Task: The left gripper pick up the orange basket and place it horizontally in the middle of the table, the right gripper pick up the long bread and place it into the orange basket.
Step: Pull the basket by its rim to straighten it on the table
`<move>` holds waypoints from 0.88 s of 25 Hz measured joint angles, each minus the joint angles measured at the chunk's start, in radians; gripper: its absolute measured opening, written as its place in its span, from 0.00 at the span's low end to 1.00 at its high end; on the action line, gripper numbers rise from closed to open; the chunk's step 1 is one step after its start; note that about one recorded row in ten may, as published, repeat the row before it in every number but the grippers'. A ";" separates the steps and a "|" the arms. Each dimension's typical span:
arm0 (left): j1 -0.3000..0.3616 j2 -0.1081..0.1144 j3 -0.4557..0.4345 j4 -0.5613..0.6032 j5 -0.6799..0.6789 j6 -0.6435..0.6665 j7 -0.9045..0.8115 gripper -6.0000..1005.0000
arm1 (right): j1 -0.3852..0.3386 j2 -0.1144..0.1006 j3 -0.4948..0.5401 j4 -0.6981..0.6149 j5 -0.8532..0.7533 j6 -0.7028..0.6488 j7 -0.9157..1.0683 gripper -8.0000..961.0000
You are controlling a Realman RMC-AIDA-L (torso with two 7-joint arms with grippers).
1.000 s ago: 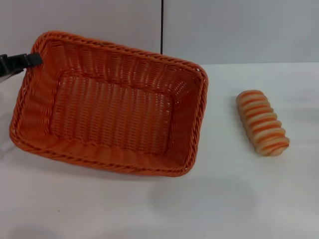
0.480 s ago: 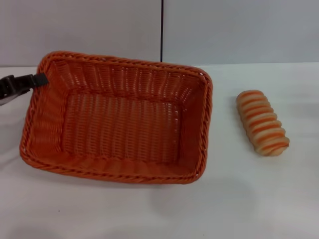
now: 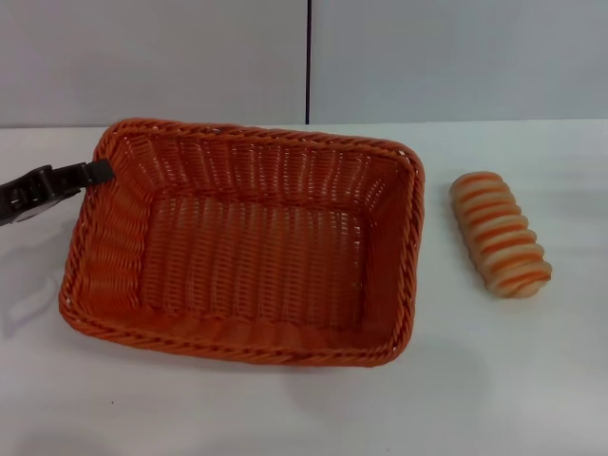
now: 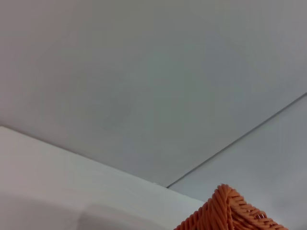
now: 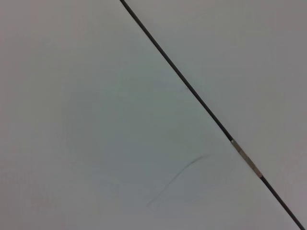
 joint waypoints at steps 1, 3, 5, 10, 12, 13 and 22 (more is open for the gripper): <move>0.000 0.000 0.002 -0.004 -0.005 0.000 0.006 0.20 | 0.001 0.000 0.000 0.000 0.000 0.002 0.000 0.60; 0.000 0.001 0.014 -0.016 -0.016 0.000 0.020 0.20 | 0.002 0.000 0.000 0.000 0.000 0.005 0.000 0.60; -0.002 0.002 0.029 -0.020 -0.019 0.001 0.024 0.20 | 0.006 0.000 0.000 0.000 0.000 0.010 0.001 0.61; -0.010 0.006 0.059 -0.020 -0.018 0.001 0.025 0.20 | 0.010 0.000 0.000 0.001 0.000 0.012 0.002 0.61; -0.014 0.007 0.064 -0.020 -0.015 0.001 0.019 0.20 | 0.011 0.000 0.000 0.002 0.000 0.012 0.003 0.61; -0.014 0.008 0.064 -0.020 -0.014 0.001 0.018 0.21 | 0.011 0.000 0.000 0.002 0.000 0.012 0.003 0.61; -0.013 0.028 0.061 -0.006 -0.006 0.021 -0.004 0.34 | 0.011 -0.005 0.000 0.002 0.000 0.015 0.003 0.62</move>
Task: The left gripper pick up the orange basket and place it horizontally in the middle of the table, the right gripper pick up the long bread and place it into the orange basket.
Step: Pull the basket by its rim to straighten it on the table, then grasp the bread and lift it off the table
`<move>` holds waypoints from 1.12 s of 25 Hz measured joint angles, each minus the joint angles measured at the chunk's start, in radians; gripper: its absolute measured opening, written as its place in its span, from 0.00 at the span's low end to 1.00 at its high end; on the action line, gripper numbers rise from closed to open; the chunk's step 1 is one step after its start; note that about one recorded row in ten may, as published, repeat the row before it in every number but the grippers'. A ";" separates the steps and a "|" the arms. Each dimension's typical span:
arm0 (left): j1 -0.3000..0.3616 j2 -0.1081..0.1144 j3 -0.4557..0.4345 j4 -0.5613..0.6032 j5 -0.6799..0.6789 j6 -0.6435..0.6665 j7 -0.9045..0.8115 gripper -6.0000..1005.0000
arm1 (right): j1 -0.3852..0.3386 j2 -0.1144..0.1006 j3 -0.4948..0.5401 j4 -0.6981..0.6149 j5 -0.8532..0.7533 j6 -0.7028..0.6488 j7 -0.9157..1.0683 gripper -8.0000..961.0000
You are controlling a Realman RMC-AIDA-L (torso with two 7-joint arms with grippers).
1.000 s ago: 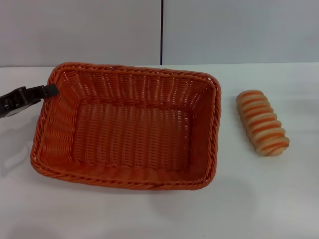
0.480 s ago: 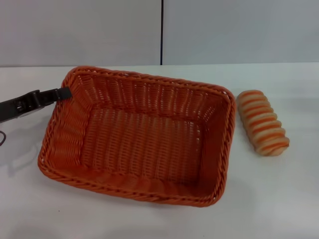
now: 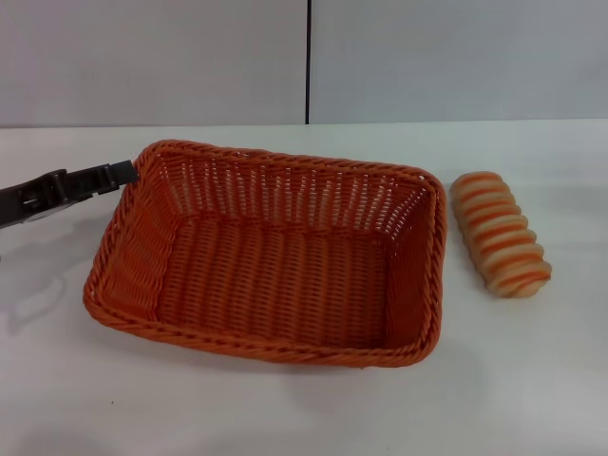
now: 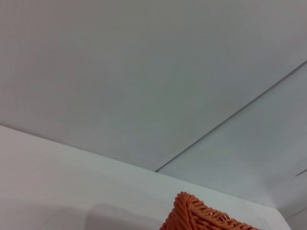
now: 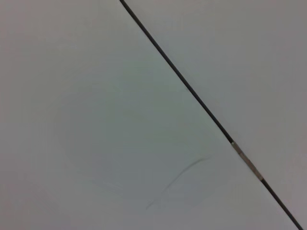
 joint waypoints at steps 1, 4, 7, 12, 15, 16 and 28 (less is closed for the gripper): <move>0.000 0.003 -0.002 0.000 0.000 0.003 -0.002 0.37 | 0.000 -0.001 0.000 0.000 0.000 0.001 0.000 0.63; 0.003 0.015 -0.012 0.006 -0.005 0.014 -0.004 0.44 | 0.003 -0.006 -0.001 0.000 -0.002 0.002 0.015 0.63; 0.004 0.016 -0.049 0.015 -0.009 0.015 0.044 0.48 | 0.014 -0.021 -0.003 -0.008 -0.053 0.000 0.069 0.63; -0.003 -0.009 -0.183 -0.002 -0.058 0.014 0.284 0.48 | 0.049 -0.064 -0.019 -0.092 -0.282 -0.058 0.221 0.64; 0.004 -0.020 -0.244 -0.088 -0.212 0.020 0.543 0.48 | 0.061 -0.072 -0.023 -0.176 -0.393 -0.098 0.311 0.64; 0.006 -0.020 -0.246 -0.141 -0.279 0.029 0.639 0.48 | 0.066 -0.073 -0.024 -0.220 -0.439 -0.120 0.353 0.64; -0.013 -0.023 -0.241 -0.439 -0.494 0.165 1.184 0.48 | 0.343 -0.148 -0.063 -0.484 -1.076 -0.333 0.812 0.66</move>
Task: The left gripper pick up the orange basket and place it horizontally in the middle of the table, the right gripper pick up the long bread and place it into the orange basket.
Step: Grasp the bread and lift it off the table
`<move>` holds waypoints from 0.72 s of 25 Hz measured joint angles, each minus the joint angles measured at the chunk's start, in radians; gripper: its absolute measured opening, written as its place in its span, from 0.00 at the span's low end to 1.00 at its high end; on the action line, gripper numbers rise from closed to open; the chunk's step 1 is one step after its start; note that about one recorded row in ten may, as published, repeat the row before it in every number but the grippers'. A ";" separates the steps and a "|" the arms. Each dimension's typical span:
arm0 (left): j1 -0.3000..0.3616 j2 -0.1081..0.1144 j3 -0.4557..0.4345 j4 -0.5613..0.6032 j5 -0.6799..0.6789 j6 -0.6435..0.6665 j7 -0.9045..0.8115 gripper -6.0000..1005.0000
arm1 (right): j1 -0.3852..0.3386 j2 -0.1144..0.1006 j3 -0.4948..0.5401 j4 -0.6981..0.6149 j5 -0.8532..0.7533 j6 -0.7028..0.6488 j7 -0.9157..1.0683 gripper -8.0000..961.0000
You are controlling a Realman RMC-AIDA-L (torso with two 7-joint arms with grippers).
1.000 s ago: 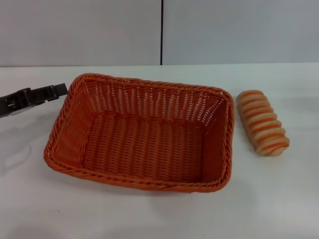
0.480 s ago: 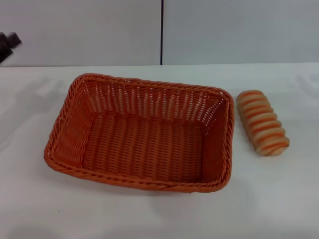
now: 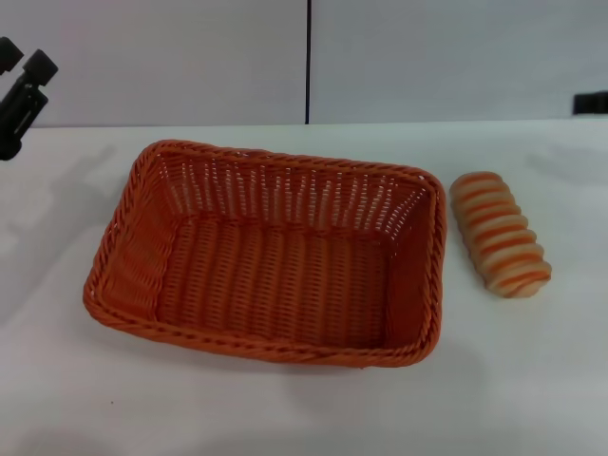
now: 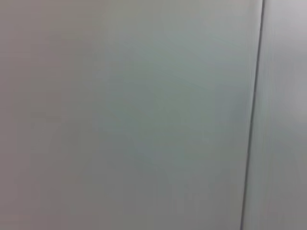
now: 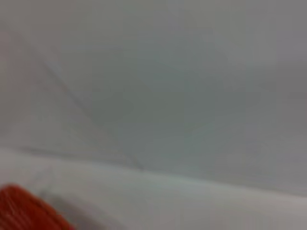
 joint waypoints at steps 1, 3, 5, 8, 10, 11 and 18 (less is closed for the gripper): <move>0.000 0.000 0.000 0.000 0.000 0.000 0.000 0.48 | 0.000 0.000 0.000 0.000 0.000 0.000 0.000 0.66; -0.005 0.000 -0.007 -0.023 -0.001 0.001 0.017 0.48 | 0.017 0.004 -0.023 0.001 -0.024 0.005 0.010 0.66; -0.005 0.000 -0.007 -0.023 -0.001 0.001 0.017 0.51 | 0.047 0.014 -0.091 0.001 -0.060 0.023 0.041 0.66; -0.001 -0.002 -0.014 -0.061 -0.023 0.003 0.080 0.56 | 0.077 0.022 -0.196 0.006 -0.081 0.040 0.080 0.67; -0.001 -0.002 -0.014 -0.061 -0.023 0.003 0.080 0.59 | 0.095 0.025 -0.253 0.021 -0.087 0.044 0.094 0.67; -0.002 0.001 -0.015 -0.112 -0.053 0.003 0.148 0.61 | 0.102 0.027 -0.269 0.028 -0.088 0.044 0.096 0.67; 0.000 0.001 -0.016 -0.117 -0.069 0.004 0.171 0.78 | 0.135 0.047 -0.322 0.080 -0.153 0.065 0.120 0.67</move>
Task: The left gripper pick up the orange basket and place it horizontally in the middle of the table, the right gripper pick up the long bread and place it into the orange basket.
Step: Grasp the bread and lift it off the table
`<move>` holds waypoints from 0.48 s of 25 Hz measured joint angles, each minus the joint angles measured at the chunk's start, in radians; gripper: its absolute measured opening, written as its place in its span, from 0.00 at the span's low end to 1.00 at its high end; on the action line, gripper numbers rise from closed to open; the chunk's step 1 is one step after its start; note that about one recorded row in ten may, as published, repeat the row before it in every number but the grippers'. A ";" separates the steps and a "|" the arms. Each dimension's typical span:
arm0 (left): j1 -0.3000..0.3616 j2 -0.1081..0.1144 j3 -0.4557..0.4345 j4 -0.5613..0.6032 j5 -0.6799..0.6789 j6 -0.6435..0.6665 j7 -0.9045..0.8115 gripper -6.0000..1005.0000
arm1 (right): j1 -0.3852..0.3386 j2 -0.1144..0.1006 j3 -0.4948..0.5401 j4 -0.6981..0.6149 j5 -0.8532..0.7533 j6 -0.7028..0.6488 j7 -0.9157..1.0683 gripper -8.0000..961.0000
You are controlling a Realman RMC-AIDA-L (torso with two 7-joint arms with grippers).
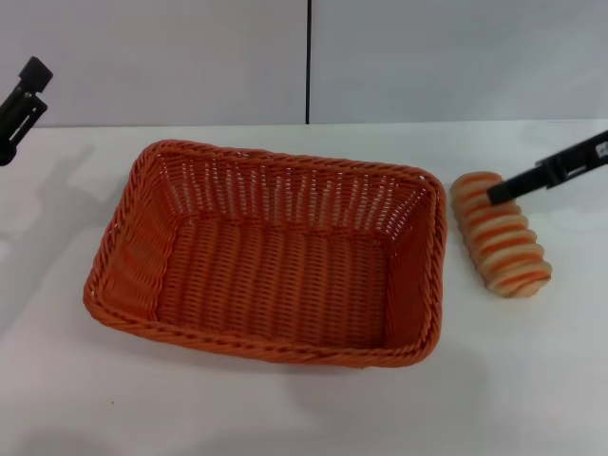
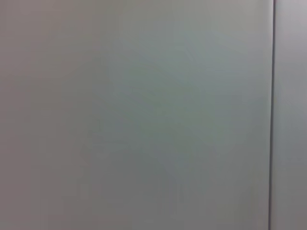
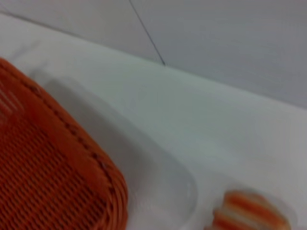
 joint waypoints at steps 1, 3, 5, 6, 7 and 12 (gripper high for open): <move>0.000 0.000 0.000 0.000 0.000 0.000 0.000 0.78 | 0.001 0.006 -0.002 0.007 -0.016 0.007 0.000 0.67; -0.001 0.000 0.000 0.000 -0.004 0.000 0.000 0.78 | 0.001 0.009 -0.002 0.013 -0.022 0.012 0.000 0.66; -0.007 0.000 0.000 -0.001 -0.009 -0.006 -0.001 0.78 | 0.002 0.010 -0.002 0.025 -0.026 0.018 0.001 0.66; -0.007 0.000 0.001 -0.001 -0.009 -0.007 -0.001 0.78 | 0.004 0.010 -0.003 0.037 -0.032 0.019 0.001 0.66; -0.007 0.000 0.001 -0.001 -0.009 -0.007 -0.001 0.78 | 0.005 0.011 -0.003 0.041 -0.035 0.019 0.001 0.65; -0.012 0.000 0.002 -0.016 -0.010 -0.034 -0.004 0.78 | 0.002 0.015 -0.003 0.046 -0.050 0.024 0.001 0.64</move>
